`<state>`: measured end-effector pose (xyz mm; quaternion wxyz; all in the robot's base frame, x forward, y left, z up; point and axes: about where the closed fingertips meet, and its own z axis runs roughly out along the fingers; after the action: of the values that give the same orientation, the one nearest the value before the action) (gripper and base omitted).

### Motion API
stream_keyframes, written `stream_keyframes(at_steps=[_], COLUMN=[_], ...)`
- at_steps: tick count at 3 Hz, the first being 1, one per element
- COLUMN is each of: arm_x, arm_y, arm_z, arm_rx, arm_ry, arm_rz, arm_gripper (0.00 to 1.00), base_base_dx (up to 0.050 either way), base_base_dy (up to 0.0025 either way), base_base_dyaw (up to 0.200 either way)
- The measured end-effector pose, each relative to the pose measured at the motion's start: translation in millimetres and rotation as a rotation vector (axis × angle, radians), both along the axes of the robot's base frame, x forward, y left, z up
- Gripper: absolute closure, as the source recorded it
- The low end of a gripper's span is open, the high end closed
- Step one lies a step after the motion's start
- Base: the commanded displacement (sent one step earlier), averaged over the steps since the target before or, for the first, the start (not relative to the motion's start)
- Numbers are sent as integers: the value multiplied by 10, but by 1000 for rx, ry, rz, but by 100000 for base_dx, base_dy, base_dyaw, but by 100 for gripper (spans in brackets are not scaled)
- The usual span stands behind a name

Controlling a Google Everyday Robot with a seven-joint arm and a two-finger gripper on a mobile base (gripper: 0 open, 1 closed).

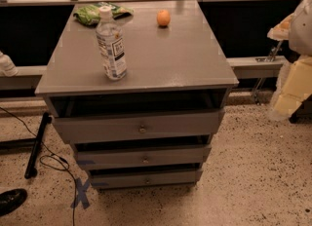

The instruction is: Move green rice chip bag near orange

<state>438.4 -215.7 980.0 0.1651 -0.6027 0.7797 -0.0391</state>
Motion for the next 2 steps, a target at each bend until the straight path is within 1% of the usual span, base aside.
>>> stream_keyframes(at_steps=[2], arm_x=[0], arm_y=[0], arm_z=[0], arm_rx=[0], arm_ry=[0], arm_rz=[0], arm_gripper=[0], base_base_dx=[10000], base_base_dy=[0], base_base_dyaw=[-10])
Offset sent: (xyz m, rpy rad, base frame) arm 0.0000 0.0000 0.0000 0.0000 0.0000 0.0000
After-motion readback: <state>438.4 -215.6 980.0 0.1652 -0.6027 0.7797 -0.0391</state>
